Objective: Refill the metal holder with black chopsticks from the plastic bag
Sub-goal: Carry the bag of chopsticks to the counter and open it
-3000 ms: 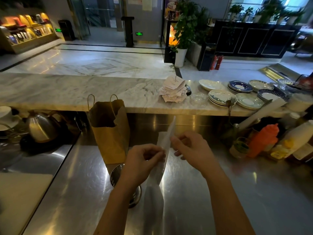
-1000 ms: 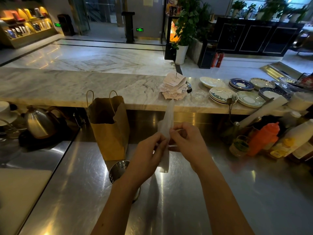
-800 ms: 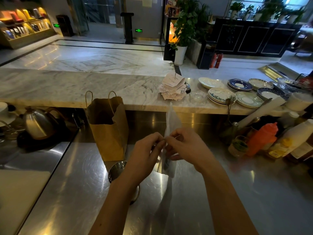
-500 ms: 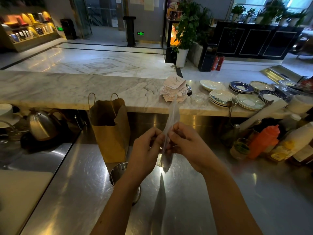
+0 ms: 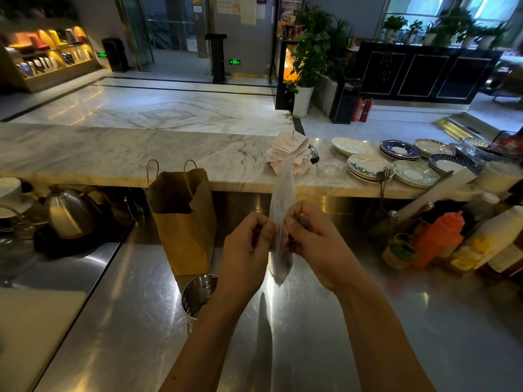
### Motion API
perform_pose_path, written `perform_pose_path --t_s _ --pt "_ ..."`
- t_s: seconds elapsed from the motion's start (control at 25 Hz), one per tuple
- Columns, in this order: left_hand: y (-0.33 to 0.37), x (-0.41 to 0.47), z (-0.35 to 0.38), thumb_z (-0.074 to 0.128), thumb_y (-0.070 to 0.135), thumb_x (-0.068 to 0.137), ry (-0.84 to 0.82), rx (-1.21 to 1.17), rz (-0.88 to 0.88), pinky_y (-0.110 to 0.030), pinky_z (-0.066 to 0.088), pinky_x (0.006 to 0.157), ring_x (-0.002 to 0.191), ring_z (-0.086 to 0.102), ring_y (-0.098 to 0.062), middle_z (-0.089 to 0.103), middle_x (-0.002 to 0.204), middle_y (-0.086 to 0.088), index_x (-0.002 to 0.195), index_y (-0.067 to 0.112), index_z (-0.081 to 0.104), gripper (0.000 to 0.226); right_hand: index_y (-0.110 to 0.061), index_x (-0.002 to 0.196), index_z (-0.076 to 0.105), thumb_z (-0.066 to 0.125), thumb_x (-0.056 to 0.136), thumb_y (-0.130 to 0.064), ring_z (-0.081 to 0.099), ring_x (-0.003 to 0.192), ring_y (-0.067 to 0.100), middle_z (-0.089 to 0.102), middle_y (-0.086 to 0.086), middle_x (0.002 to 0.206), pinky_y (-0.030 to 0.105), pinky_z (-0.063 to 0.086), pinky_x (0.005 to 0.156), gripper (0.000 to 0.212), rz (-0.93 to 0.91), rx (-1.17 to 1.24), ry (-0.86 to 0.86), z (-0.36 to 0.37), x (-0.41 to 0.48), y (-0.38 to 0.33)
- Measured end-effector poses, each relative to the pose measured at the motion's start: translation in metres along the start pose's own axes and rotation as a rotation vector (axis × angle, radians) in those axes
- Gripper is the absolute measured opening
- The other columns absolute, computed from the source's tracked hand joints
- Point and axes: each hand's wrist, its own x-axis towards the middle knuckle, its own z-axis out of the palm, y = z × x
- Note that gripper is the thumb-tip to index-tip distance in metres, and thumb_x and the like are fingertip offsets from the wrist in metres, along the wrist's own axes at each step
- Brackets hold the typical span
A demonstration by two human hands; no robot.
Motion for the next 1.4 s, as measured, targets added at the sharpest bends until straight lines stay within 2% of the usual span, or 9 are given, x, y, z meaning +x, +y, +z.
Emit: perform_pose_path --t_s 0.16,0.24,0.4,0.48,0.64,0.84,1.04,1.2,1.4 --pt "0.001 -0.002 -0.003 0.056 0.023 0.093 -0.033 -0.065 -0.076 -0.025 0.057 0.068 0.074 0.066 -0.013 0.066 0.08 -0.002 0.087 0.014 0.061 0.013 -0.004 0.096 0.053 0.047 0.099 -0.01 0.068 0.079 0.027 0.064 0.015 0.088 0.036 0.061 0.074 0.009 -0.002 -0.039 0.015 -0.004 -0.002 0.0" --pt "-0.001 -0.001 -0.007 0.062 0.022 0.09 -0.036 -0.087 -0.115 -0.028 0.059 0.07 0.08 0.069 -0.013 0.068 0.088 -0.001 0.094 0.015 0.059 0.009 -0.007 0.102 0.054 0.05 0.098 -0.01 0.071 0.081 0.027 0.067 0.015 0.092 0.037 0.062 0.073 0.007 -0.002 -0.077 0.036 -0.007 -0.003 0.0" --pt "0.002 -0.002 -0.012 0.069 0.02 0.086 -0.092 -0.149 -0.266 -0.026 0.06 0.066 0.085 0.072 -0.011 0.068 0.103 0.001 0.118 0.024 0.048 0.039 -0.016 0.108 0.056 0.051 0.097 -0.01 0.073 0.081 0.021 0.068 0.011 0.093 0.035 0.062 0.071 0.013 -0.017 -0.238 0.01 -0.01 -0.006 0.003" --pt "0.002 -0.001 -0.011 0.066 0.021 0.089 -0.106 -0.179 -0.326 -0.024 0.059 0.063 0.082 0.073 -0.011 0.069 0.101 0.001 0.124 0.025 0.048 0.039 -0.016 0.109 0.057 0.051 0.097 -0.009 0.073 0.08 0.02 0.068 0.01 0.092 0.034 0.062 0.071 0.014 -0.034 -0.262 0.002 -0.009 -0.006 0.003" --pt "0.0 -0.003 -0.011 0.062 0.018 0.091 -0.1 -0.103 -0.239 -0.027 0.061 0.069 0.083 0.072 -0.013 0.073 0.096 0.0 0.103 0.023 0.067 0.014 -0.016 0.104 0.057 0.053 0.096 -0.011 0.073 0.079 0.021 0.068 0.01 0.09 0.033 0.062 0.069 0.01 -0.019 -0.229 0.014 -0.005 -0.005 0.003" --pt "-0.002 -0.005 -0.009 0.065 0.015 0.089 -0.121 -0.108 -0.172 -0.032 0.061 0.069 0.079 0.073 -0.015 0.075 0.091 0.0 0.099 0.027 0.071 0.017 -0.02 0.102 0.057 0.061 0.092 -0.029 0.073 0.07 0.016 0.07 0.004 0.083 0.026 0.061 0.062 0.014 0.061 -0.284 0.047 0.002 -0.004 0.006" --pt "-0.006 -0.005 -0.015 0.066 0.007 0.087 -0.012 -0.176 -0.236 -0.023 0.058 0.065 0.078 0.073 -0.012 0.075 0.088 0.002 0.097 0.022 0.072 0.019 -0.021 0.111 0.062 0.057 0.095 -0.015 0.069 0.063 0.011 0.066 0.003 0.077 0.02 0.057 0.056 0.017 0.008 -0.352 0.154 -0.005 -0.003 0.009" --pt "-0.004 -0.003 -0.027 0.064 0.005 0.088 0.054 -0.227 -0.267 -0.017 0.056 0.062 0.075 0.073 -0.011 0.075 0.084 0.005 0.095 0.017 0.072 0.017 -0.025 0.115 0.063 0.053 0.094 -0.005 0.064 0.055 -0.002 0.06 -0.01 0.072 0.014 0.053 0.051 0.031 -0.06 -0.403 0.271 -0.014 -0.004 0.006" --pt "-0.015 -0.001 -0.041 0.066 0.011 0.088 0.158 -0.12 -0.279 -0.022 0.059 0.065 0.074 0.072 -0.012 0.074 0.089 0.007 0.101 0.016 0.073 0.016 -0.022 0.105 0.069 0.048 0.095 -0.01 0.06 0.054 -0.007 0.059 -0.015 0.069 0.015 0.051 0.055 0.025 -0.075 -0.425 0.405 -0.028 -0.007 0.006"
